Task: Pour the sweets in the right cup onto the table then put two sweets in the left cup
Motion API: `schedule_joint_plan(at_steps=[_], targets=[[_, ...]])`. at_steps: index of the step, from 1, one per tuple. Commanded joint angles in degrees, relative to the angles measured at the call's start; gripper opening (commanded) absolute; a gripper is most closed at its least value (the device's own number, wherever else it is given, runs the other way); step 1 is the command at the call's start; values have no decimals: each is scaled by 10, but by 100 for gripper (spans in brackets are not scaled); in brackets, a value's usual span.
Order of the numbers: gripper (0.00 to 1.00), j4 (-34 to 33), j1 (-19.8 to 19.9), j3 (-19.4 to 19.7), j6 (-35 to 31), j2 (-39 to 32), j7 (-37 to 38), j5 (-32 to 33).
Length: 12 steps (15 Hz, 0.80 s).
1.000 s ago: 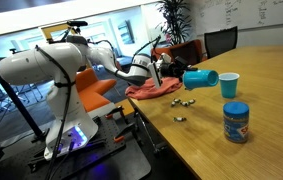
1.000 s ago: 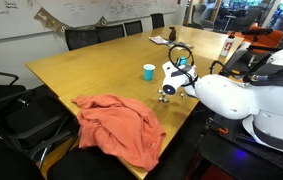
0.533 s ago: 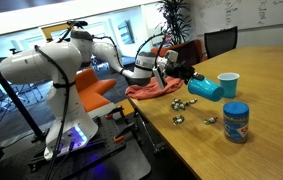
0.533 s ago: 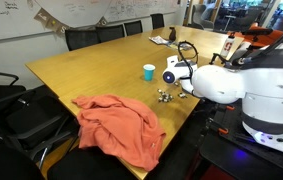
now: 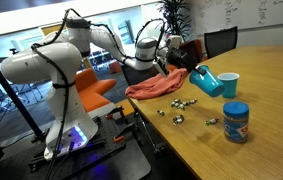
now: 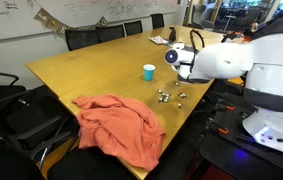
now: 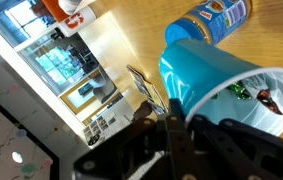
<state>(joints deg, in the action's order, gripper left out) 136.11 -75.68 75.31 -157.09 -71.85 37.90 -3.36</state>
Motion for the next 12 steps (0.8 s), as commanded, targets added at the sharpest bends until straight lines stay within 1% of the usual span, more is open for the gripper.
schedule_joint_plan(at_steps=[1, 4, 7, 9, 12], targets=[[1, 11, 8, 35, -17, 88, -33, -38], [1, -4, 17, 56, -12, 131, -31, -67], [1, -27, 36, 62, -13, 176, -27, -91], [1, -47, 59, 54, -26, 206, -25, -104], [1, -78, 104, 29, -69, 247, -22, -120]])
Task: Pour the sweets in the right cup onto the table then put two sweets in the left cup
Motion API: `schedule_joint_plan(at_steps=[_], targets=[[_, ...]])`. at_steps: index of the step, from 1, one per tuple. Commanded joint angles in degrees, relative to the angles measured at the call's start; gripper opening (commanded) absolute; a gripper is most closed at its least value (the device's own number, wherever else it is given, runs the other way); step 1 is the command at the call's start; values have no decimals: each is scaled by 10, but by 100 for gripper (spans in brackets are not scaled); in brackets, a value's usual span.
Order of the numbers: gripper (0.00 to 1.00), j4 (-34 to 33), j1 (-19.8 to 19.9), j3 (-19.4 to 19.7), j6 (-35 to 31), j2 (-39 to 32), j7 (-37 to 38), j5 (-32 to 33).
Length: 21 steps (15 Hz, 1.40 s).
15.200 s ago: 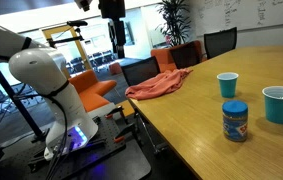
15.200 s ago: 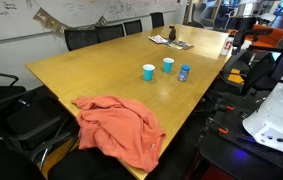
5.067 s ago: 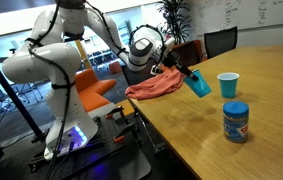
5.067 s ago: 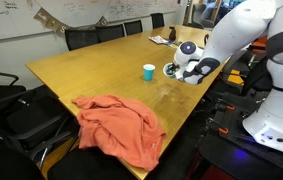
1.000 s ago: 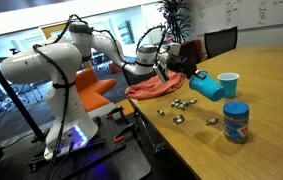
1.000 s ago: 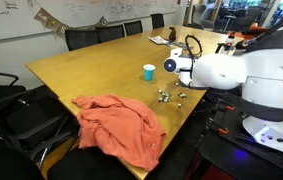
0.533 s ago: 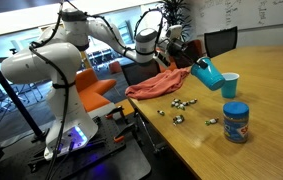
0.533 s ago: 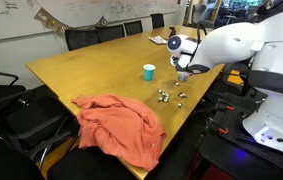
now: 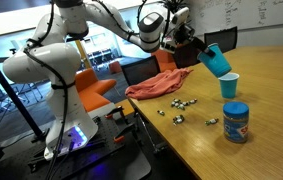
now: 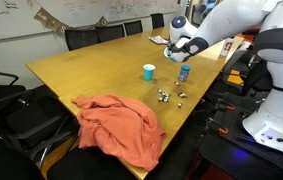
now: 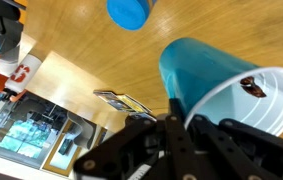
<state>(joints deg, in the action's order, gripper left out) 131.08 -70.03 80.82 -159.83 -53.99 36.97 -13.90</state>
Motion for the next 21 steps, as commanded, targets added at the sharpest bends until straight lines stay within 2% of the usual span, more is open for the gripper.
schedule_joint_plan(at_steps=[1, 5, 8, 10, 14, 15, 17, 19, 21], targets=[[1, -37, 66, -39, -60, 85, -14, -19], [1, -68, 170, -125, -147, 153, -25, -30], [1, -86, 278, -222, -205, 210, -35, -32], [1, -97, 361, -295, -213, 246, -37, -35], [1, -117, 528, -440, -170, 296, -30, -50], [1, -123, 579, -487, -157, 306, -30, -52], [1, -134, 650, -550, -133, 307, -29, -57], [1, -149, 706, -595, -105, 301, -27, -55], [1, -163, 724, -597, -76, 288, -12, -38]])
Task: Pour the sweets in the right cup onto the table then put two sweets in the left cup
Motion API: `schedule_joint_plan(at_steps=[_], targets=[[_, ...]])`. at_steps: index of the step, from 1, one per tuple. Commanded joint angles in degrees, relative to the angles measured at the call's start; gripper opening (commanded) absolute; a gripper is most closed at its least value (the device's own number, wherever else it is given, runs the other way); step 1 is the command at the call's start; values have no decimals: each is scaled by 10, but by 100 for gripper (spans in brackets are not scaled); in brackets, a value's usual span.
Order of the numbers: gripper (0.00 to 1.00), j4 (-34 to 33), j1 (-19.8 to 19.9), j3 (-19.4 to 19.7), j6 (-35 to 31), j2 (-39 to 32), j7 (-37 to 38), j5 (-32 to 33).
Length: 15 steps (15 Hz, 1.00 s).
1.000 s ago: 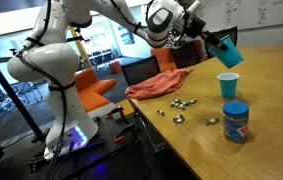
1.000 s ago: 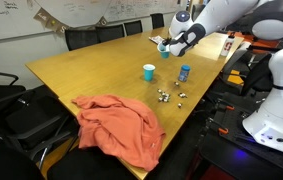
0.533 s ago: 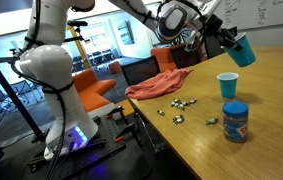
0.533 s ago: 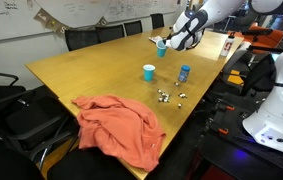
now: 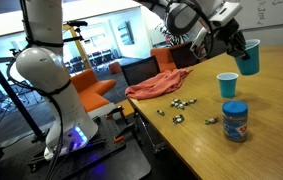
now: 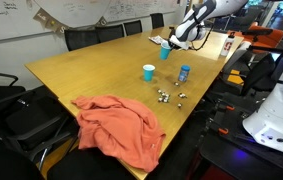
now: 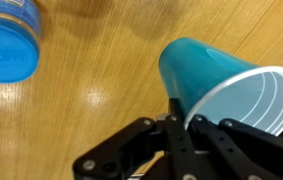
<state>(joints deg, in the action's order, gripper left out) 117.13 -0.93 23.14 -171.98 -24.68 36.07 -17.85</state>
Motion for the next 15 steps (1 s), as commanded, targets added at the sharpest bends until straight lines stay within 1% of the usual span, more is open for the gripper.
schedule_joint_plan(at_steps=[1, 2, 5, 6, 11, 13, 15], targets=[[1, -21, -4, 25, 52, -15, 11, 31], [3, -8, 26, -12, 26, -4, 6, 21], [3, -10, 19, 4, 32, -12, 8, 34], [1, -10, 18, 5, 32, -13, 8, 34], [1, -63, 76, -47, 42, -53, 11, -17], [1, -95, 96, -56, 50, -80, 20, -32], [1, -126, 106, -56, 57, -111, 29, -36]])
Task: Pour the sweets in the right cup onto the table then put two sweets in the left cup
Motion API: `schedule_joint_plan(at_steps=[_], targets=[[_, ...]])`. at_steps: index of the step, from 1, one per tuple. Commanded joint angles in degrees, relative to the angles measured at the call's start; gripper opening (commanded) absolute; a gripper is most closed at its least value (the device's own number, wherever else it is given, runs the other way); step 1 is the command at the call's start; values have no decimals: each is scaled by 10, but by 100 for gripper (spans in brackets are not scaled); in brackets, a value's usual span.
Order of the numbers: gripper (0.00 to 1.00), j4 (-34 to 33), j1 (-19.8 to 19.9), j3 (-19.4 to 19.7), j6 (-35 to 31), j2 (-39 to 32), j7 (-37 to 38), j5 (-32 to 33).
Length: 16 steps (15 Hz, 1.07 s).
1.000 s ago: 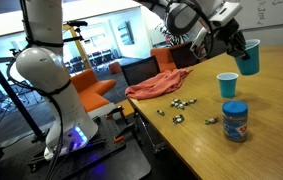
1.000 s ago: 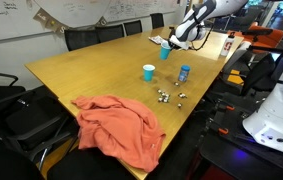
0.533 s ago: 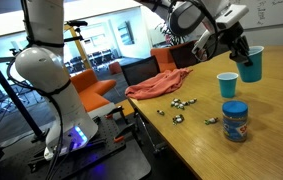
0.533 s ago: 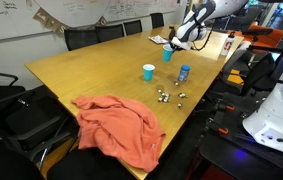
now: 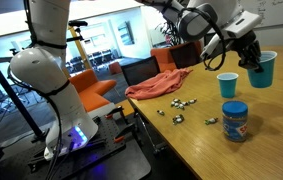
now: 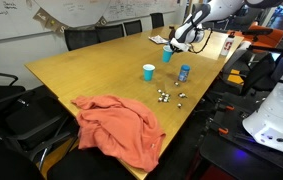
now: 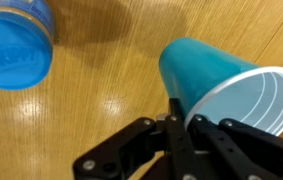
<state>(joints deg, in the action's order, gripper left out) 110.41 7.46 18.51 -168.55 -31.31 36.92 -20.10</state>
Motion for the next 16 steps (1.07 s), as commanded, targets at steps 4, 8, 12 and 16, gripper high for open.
schedule_joint_plan(at_steps=[4, 8, 12, 16], targets=[[1, -115, 31, -6, 50, -106, 44, -6], [1, -172, 44, -6, 85, -158, 60, -2], [1, -223, 54, -3, 133, -196, 80, 4], [28, -256, 60, -2, 164, -217, 87, 10]])
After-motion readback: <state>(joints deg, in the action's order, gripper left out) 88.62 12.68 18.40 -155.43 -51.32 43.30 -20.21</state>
